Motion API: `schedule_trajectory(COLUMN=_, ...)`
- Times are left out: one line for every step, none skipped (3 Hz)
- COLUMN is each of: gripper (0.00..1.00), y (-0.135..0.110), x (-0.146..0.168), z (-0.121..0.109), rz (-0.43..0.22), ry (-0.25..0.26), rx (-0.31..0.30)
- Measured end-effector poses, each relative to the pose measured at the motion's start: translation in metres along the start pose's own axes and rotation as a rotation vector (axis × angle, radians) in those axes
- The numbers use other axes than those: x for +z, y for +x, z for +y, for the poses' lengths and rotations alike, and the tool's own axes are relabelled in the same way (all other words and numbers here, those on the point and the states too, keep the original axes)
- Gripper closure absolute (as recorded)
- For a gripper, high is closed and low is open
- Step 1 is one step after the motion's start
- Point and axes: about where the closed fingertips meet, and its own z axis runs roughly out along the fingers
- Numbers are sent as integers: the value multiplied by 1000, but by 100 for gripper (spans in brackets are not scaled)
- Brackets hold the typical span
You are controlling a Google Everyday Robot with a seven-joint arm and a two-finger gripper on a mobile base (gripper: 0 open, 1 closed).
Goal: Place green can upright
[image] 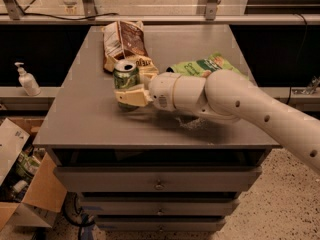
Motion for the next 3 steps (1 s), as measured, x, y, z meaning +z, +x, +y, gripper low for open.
schedule_trajectory(gripper=82, y=-1, x=0, z=0, rz=0, ry=0, rx=0)
schedule_trajectory(gripper=59, y=-2, x=0, z=0, rz=0, ry=0, rx=0)
schedule_trajectory(gripper=35, y=-1, x=0, z=0, rz=0, ry=0, rx=0)
